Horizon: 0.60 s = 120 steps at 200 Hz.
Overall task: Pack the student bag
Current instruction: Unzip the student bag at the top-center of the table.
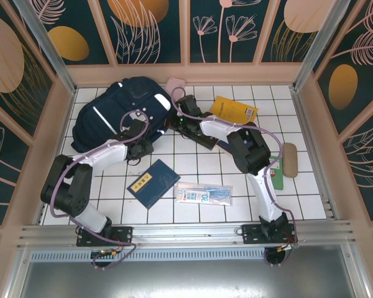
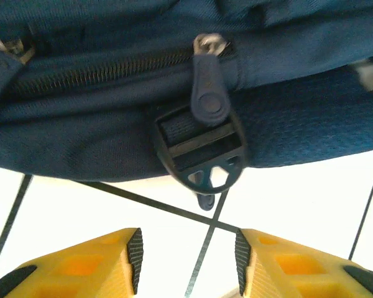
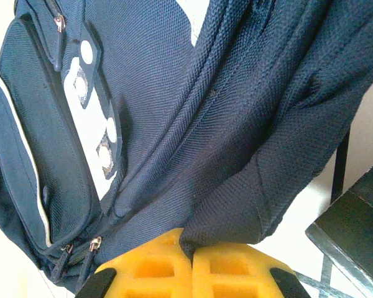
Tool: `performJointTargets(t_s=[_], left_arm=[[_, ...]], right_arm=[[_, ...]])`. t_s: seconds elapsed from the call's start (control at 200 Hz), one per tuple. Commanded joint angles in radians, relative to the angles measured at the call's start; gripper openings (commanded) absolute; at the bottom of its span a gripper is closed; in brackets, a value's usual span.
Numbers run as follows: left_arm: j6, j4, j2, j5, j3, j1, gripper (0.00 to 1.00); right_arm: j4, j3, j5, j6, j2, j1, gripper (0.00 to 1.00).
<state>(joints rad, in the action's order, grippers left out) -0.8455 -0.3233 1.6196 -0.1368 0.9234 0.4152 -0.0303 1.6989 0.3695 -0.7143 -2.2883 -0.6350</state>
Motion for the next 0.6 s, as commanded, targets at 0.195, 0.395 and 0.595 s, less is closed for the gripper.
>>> performJointTargets(t_s=[0.195,0.395,0.595], left_arm=[[-0.070,0.069,0.128,0.023,0.016,0.003,0.44],[-0.070,0.052,0.158,-0.006,0.043,0.005,0.43],[-0.055,-0.027,0.253,-0.035,0.139,0.006,0.41]], right_arm=[[0.057,-0.012,0.034,-0.009,0.002,-0.003,0.00],[0.064,-0.016,0.040,-0.014,0.000,-0.005,0.00],[0.071,-0.020,0.046,-0.020,-0.001,-0.008,0.00]])
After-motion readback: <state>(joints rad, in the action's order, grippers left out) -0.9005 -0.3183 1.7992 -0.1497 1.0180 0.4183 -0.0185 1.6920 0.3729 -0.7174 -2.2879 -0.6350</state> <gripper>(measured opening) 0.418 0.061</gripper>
